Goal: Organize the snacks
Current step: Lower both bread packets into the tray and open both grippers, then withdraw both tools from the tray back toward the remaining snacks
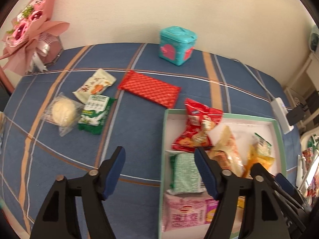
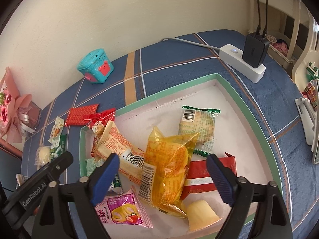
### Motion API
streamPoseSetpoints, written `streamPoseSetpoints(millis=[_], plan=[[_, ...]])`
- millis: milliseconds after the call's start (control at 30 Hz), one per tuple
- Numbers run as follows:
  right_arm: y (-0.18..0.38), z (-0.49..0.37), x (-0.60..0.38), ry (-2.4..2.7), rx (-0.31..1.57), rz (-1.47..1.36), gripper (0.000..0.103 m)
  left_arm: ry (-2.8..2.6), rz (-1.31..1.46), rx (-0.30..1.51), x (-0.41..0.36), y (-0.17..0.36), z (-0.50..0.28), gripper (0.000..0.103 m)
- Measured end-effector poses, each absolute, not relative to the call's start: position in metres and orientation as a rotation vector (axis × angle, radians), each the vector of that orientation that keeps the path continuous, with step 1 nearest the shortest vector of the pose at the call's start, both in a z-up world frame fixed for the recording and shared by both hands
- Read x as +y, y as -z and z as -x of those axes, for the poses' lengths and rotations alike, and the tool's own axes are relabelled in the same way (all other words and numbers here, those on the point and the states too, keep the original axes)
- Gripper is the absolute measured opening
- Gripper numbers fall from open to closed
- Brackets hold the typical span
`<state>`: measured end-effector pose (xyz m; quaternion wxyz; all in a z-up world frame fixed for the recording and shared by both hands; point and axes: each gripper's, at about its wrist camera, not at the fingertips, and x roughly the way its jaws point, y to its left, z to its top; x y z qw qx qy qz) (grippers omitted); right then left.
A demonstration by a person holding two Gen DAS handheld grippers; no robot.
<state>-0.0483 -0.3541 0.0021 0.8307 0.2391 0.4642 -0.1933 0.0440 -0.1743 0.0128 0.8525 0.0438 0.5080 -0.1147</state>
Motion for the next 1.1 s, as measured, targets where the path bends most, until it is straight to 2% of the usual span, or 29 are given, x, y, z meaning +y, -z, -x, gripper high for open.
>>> streamPoseSetpoints(millis=[33,433,1100], plan=[[-0.003,0.048,-0.352,0.410,0.984,-0.497,0.101,0.234,-0.094,1.065,-0.172,-0.013,-0.044,0.081],[-0.011,0.047,-0.331,0.384,0.974,-0.430,0.103,0.168,-0.097,1.034,-0.146,-0.016,-0.046,0.098],[-0.029,0.046,-0.309,0.356,0.894,-0.389,0.103,0.162,-0.128,0.973,-0.117,-0.036,-0.049,0.099]])
